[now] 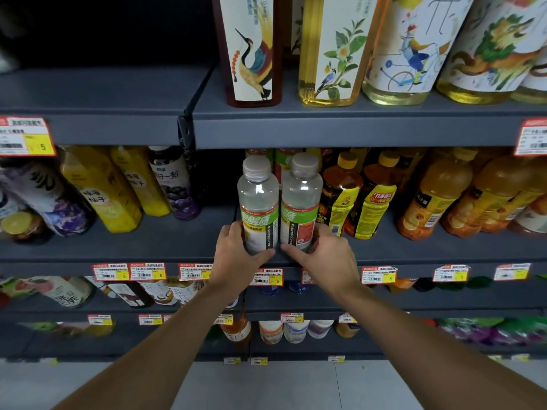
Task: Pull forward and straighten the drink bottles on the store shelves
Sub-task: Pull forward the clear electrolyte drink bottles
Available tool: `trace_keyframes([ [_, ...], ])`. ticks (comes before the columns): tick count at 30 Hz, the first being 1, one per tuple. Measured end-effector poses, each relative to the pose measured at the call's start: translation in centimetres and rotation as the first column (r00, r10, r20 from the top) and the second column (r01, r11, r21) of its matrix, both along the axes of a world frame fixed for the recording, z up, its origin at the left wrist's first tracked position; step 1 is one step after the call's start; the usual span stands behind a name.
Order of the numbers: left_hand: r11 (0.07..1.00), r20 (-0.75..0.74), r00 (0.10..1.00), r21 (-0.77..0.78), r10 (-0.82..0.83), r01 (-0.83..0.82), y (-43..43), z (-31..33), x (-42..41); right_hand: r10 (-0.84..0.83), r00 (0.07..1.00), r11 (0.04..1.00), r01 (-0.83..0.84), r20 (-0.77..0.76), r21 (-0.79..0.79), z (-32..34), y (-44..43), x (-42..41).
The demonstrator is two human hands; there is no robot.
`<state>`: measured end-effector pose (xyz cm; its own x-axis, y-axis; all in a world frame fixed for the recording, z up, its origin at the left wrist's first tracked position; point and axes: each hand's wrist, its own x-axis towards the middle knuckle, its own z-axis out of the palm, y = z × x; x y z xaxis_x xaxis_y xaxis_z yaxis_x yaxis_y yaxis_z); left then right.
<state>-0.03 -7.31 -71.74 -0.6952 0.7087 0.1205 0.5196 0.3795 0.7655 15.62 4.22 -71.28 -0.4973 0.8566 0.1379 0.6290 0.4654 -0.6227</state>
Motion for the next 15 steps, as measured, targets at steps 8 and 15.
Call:
trace_keyframes([
  [8, 1.000, -0.005, 1.000, -0.010, -0.014, 0.014, -0.2, 0.2, 0.0, 0.182, 0.980, 0.974, -0.191, -0.083, -0.123, 0.1, 0.9, 1.1],
  [15, 0.998, -0.028, 0.998, -0.024, -0.060, 0.059, -0.5, 0.6, -0.4, 0.009, 1.000, 0.998, -0.008, 0.006, -0.066, 0.0, 0.0, -0.2],
])
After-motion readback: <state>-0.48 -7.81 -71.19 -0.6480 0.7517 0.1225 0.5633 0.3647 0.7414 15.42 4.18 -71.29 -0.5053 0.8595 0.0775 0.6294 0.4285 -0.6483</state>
